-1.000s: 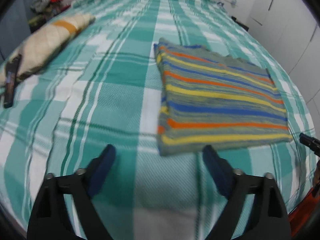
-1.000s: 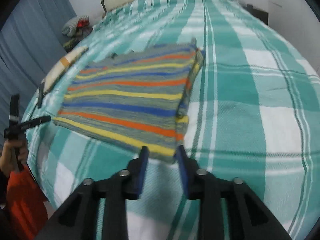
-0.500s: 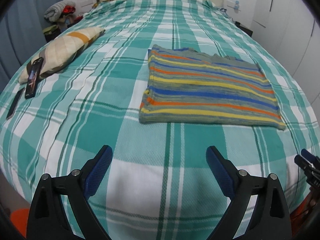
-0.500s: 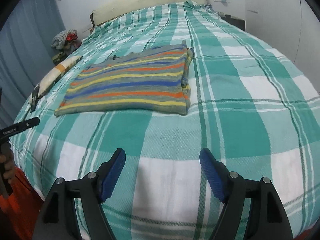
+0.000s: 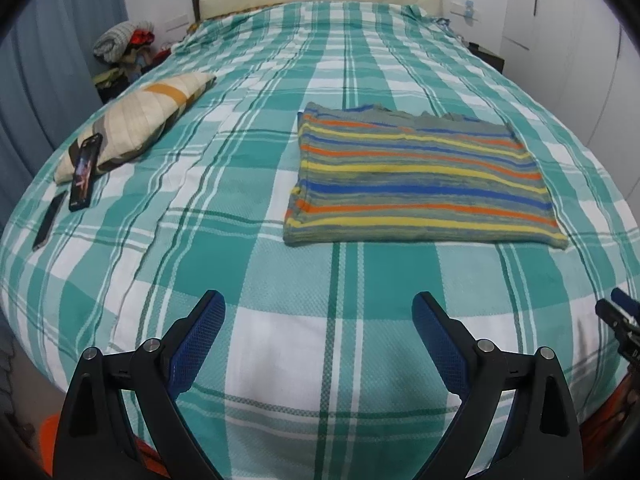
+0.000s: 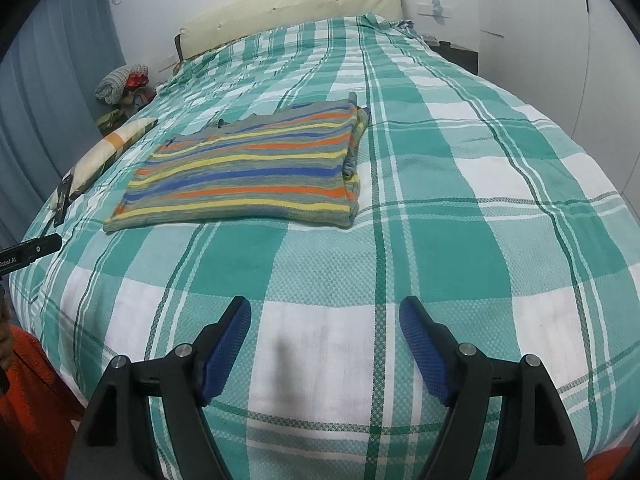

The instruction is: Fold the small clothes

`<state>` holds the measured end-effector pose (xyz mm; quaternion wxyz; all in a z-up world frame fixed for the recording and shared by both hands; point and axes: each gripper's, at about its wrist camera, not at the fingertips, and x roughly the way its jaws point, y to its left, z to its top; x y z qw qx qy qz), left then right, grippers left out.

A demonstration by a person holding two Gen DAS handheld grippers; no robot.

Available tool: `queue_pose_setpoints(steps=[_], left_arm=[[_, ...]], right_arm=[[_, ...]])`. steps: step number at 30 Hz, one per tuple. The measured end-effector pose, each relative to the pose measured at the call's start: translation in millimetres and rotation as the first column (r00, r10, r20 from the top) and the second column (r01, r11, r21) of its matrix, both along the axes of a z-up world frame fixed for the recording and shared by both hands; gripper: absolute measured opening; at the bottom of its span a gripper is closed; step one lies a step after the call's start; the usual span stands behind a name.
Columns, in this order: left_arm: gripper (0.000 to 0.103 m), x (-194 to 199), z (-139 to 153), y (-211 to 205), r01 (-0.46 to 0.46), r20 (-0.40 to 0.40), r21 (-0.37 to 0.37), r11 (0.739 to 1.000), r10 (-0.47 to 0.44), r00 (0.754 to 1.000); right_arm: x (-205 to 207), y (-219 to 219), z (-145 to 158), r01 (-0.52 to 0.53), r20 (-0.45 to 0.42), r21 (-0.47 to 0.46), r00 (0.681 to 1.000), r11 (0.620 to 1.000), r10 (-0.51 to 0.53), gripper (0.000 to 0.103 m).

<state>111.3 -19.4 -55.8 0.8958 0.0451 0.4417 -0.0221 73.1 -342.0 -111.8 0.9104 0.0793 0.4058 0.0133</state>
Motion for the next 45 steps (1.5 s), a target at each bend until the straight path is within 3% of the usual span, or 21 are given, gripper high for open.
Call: queue_pose_setpoints(steps=[5,7,9,11,15,18,21,24,26,28,29,35,36,37,38,40,42,45], left_arm=[[0.095,-8,-10,-19,0.079,-0.009,0.022,0.997,-0.079,0.997],[0.095,-11,-15,-39,0.159,-0.026,0.012,0.987,-0.159,0.987],[0.095,-12,-18,-69,0.275,-0.035,0.005,0.961,-0.275,0.961],[0.095,-11,-16,-98,0.377,-0.021,0.014,0.926,-0.376,0.926],[0.095,1,-12,-175,0.59,0.037,0.084,0.803,-0.595,0.803],[0.093,27,-26,-227,0.668,0.011,0.12,0.735,-0.674,0.739],[0.09,56,-53,-270,0.697,-0.042,0.123,0.707,-0.698,0.715],[0.085,73,-79,-296,0.702,-0.073,0.133,0.7,-0.699,0.711],[0.07,76,-80,-298,0.689,-0.033,0.114,0.716,-0.69,0.723],[0.009,81,-80,-300,0.659,-0.017,0.11,0.744,-0.662,0.75],[0.01,83,-78,-299,0.648,-0.008,0.112,0.753,-0.652,0.758],[0.009,85,-58,-267,0.639,0.058,-0.098,0.763,-0.636,0.769],[0.009,84,-51,-258,0.634,0.077,-0.14,0.761,-0.63,0.773],[0.009,83,-45,-251,0.626,0.089,-0.168,0.761,-0.621,0.779],[0.008,82,-39,-242,0.613,0.105,-0.199,0.765,-0.605,0.789],[0.008,84,-24,-215,0.567,0.135,-0.287,0.772,-0.554,0.822],[0.008,88,-12,-187,0.514,0.155,-0.359,0.779,-0.493,0.856],[0.008,90,0,-136,0.414,0.167,-0.455,0.788,-0.381,0.909]], right_arm=[[1,-3,1,0.008,0.011,0.017,1.0,1.0,-0.008,0.076],[2,-7,1,0.022,0.014,0.035,1.0,0.999,-0.023,0.076],[5,-14,0,0.039,0.01,0.068,0.999,0.997,-0.04,0.076],[11,-24,0,0.046,0.001,0.105,0.999,0.993,-0.046,0.076],[36,-55,7,0.05,-0.002,0.153,0.999,0.987,-0.051,0.076],[62,-90,19,0.072,-0.002,0.169,0.997,0.983,-0.073,0.076],[92,-115,26,0.05,-0.018,0.206,0.999,0.977,-0.047,0.076],[133,-131,28,-0.022,-0.038,0.308,0.999,0.951,0.035,0.076],[168,-136,23,-0.062,-0.06,0.394,0.994,0.917,0.093,0.076],[207,-137,12,-0.079,-0.083,0.45,0.988,0.889,0.13,0.076],[226,-136,6,-0.078,-0.092,0.458,0.987,0.886,0.134,0.076],[319,-121,-45,0.027,-0.181,0.571,0.979,0.82,0.095,0.072],[324,-118,-48,0.038,-0.181,0.569,0.98,0.822,0.08,0.055],[327,-115,-48,0.05,-0.175,0.569,0.983,0.821,0.061,0.019],[329,-114,-46,0.06,-0.178,0.569,0.983,0.82,0.052,0.008],[328,-110,-33,0.068,-0.17,0.532,0.985,0.844,0.028,0.009],[327,-98,-6,0.013,-0.119,0.497,0.991,0.868,0.054,0.009],[331,-63,34,-0.067,-0.056,0.481,0.993,0.874,0.107,0.009]])
